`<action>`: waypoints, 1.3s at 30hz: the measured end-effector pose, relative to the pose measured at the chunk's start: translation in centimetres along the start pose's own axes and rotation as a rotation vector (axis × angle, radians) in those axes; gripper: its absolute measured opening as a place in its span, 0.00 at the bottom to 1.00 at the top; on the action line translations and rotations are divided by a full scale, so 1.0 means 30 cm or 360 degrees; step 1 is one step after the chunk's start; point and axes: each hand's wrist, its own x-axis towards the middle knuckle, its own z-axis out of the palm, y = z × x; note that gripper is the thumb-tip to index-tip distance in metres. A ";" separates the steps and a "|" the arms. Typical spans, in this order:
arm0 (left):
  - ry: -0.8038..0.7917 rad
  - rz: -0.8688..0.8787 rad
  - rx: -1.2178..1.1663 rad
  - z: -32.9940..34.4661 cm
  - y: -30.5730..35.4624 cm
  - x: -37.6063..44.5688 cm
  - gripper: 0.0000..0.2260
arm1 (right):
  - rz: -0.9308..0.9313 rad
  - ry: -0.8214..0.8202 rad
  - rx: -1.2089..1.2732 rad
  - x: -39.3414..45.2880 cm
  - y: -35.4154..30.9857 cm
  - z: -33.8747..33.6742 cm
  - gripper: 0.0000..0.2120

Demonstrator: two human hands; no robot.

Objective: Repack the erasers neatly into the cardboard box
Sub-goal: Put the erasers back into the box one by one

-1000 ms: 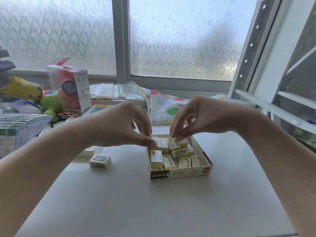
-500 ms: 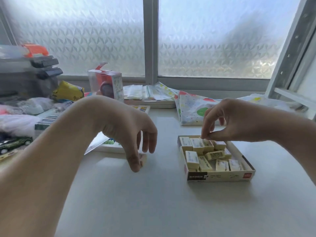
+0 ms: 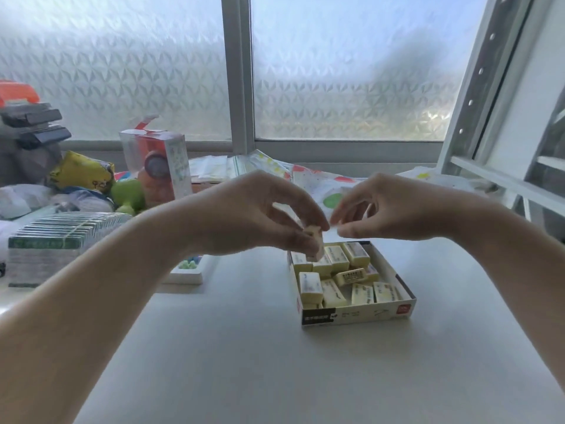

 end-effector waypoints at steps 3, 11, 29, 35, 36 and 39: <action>0.0053 0.0087 -0.0239 0.065 -0.011 0.026 0.14 | 0.0071 -0.0031 0.0015 0.000 0.019 -0.009 0.07; 0.0025 0.0127 -0.0200 0.115 -0.016 0.041 0.14 | 0.0205 -0.0077 -0.0010 -0.017 0.027 -0.028 0.07; 0.0225 0.0161 0.0532 0.144 -0.036 0.057 0.07 | 0.0256 -0.0373 -0.0165 -0.036 -0.003 -0.052 0.14; 0.0039 0.0020 0.0631 0.164 -0.059 0.076 0.11 | 0.0221 -0.0352 -0.0169 -0.033 -0.018 -0.032 0.15; 0.0027 0.0016 0.0623 0.162 -0.057 0.077 0.11 | 0.0215 -0.0368 -0.0167 -0.032 -0.021 -0.030 0.16; 0.0084 0.0032 0.0633 0.154 -0.058 0.082 0.10 | 0.0221 -0.0382 -0.0173 -0.029 -0.020 -0.026 0.15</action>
